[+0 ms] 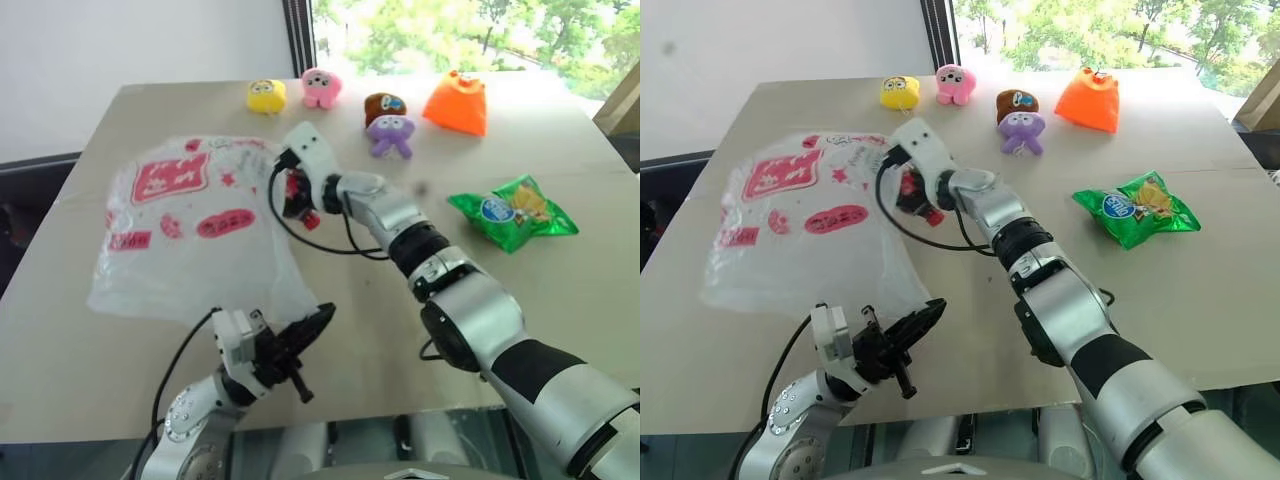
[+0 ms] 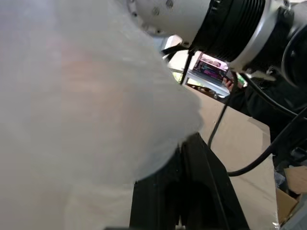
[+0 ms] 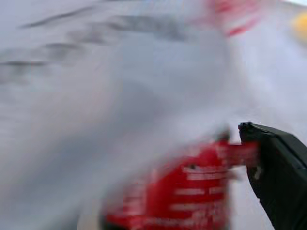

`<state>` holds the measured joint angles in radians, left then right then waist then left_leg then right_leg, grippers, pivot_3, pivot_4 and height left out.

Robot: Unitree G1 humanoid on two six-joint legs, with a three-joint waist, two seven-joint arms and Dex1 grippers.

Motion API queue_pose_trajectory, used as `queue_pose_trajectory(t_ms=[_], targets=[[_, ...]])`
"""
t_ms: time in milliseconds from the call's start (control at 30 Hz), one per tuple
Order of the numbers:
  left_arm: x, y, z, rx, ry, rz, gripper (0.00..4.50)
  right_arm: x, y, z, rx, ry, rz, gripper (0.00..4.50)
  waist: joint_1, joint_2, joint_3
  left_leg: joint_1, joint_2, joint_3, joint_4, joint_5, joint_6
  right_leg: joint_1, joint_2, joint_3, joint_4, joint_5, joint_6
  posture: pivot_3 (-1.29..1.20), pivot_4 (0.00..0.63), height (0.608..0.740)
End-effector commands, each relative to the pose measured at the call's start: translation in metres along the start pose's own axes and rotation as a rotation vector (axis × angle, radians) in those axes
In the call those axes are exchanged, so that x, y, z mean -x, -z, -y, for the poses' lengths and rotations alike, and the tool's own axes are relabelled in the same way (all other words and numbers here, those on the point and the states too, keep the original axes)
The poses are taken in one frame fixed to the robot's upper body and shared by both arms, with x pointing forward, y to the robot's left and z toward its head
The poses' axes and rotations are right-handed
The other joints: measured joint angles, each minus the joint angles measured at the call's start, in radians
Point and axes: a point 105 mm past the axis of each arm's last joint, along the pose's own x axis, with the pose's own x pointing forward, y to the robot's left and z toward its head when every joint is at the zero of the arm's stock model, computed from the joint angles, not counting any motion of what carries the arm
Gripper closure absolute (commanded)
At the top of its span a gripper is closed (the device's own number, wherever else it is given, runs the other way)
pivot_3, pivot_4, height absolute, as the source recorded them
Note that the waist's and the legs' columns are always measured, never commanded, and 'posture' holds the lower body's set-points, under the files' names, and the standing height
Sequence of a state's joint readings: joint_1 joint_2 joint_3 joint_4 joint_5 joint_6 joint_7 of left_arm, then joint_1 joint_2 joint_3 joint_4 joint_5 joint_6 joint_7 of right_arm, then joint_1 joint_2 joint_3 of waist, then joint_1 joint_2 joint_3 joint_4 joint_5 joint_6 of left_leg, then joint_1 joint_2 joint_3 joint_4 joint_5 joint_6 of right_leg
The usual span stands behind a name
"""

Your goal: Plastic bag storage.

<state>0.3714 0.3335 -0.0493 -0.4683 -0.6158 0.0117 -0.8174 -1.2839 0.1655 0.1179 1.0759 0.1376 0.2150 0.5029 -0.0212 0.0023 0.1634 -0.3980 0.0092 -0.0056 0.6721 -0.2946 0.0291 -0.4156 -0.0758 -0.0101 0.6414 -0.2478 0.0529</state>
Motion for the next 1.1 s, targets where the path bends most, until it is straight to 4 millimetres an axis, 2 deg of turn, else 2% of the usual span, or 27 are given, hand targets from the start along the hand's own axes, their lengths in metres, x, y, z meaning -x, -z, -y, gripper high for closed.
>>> queue_pose_trajectory(t_ms=[33,167,267,400,533,633,733,833,933,1100], targets=[[-0.003,-0.013,0.001,-0.012,-0.017,0.070,4.50,-0.004,-0.010,-0.005,-0.013,0.029,0.096,0.07,-0.007,0.000,0.000,0.000,-0.001,0.000,0.000,0.000,0.000,0.000,0.000,0.000,0.000,0.000,0.000,0.00,0.150,0.740],[-0.002,-0.013,-0.004,-0.016,-0.026,0.069,4.50,0.006,-0.008,0.015,-0.039,0.088,0.140,0.07,-0.020,0.000,0.000,0.000,0.001,0.000,-0.001,0.000,0.000,-0.001,0.003,0.000,0.002,0.000,0.000,0.00,0.150,0.740],[0.003,-0.019,-0.013,-0.001,-0.074,0.105,4.50,0.020,-0.009,0.030,0.011,0.083,0.163,0.07,-0.023,0.000,0.000,0.001,0.002,0.001,-0.001,0.000,0.000,-0.001,0.004,0.001,0.003,0.000,0.000,0.00,0.150,0.740],[0.014,-0.026,-0.027,0.054,-0.174,0.173,4.50,0.034,-0.003,0.034,0.088,0.012,0.150,0.07,-0.020,0.000,0.000,0.001,0.002,0.001,0.001,0.000,0.000,-0.001,0.003,0.001,0.003,0.000,0.000,0.00,0.150,0.740],[0.045,-0.033,-0.045,0.127,-0.396,0.295,4.50,0.055,0.023,0.040,0.174,-0.092,0.037,0.07,-0.021,0.000,0.000,0.002,0.002,0.002,0.001,0.000,0.000,-0.001,0.003,0.002,0.003,0.000,0.000,0.00,0.150,0.740],[0.067,-0.034,-0.051,0.155,-0.522,0.349,4.50,0.063,0.036,0.050,0.170,-0.074,-0.008,0.07,-0.020,-0.001,0.000,0.002,0.005,0.002,0.001,0.000,0.000,-0.001,0.003,0.002,0.003,0.000,0.000,0.00,0.150,0.740],[0.091,-0.033,-0.056,0.124,-0.641,0.351,4.50,0.064,0.040,0.046,0.174,-0.116,-0.026,0.07,-0.020,-0.001,0.000,0.002,0.004,0.002,0.001,0.000,0.000,-0.001,0.003,0.002,0.004,0.000,0.000,0.00,0.150,0.740],[0.115,-0.039,-0.066,0.080,-0.799,0.399,4.50,0.058,0.034,0.053,0.151,-0.032,0.001,0.07,-0.021,-0.001,-0.001,0.004,0.003,0.003,0.001,0.000,0.000,0.000,0.004,0.002,0.005,0.000,0.000,0.00,0.150,0.740],[0.138,-0.044,-0.074,0.052,-0.938,0.449,4.50,0.049,0.030,0.046,0.118,-0.025,0.039,0.07,-0.019,-0.001,-0.001,0.004,0.003,0.002,0.001,0.000,0.000,0.000,0.005,0.002,0.006,0.000,0.000,0.00,0.150,0.740],[0.151,-0.046,-0.078,0.025,-1.025,0.457,4.50,0.033,0.025,0.038,0.041,0.014,0.077,0.07,-0.019,-0.001,-0.001,0.004,0.003,0.002,0.003,0.000,0.000,0.001,0.004,0.002,0.005,0.000,0.000,0.00,0.150,0.740]])
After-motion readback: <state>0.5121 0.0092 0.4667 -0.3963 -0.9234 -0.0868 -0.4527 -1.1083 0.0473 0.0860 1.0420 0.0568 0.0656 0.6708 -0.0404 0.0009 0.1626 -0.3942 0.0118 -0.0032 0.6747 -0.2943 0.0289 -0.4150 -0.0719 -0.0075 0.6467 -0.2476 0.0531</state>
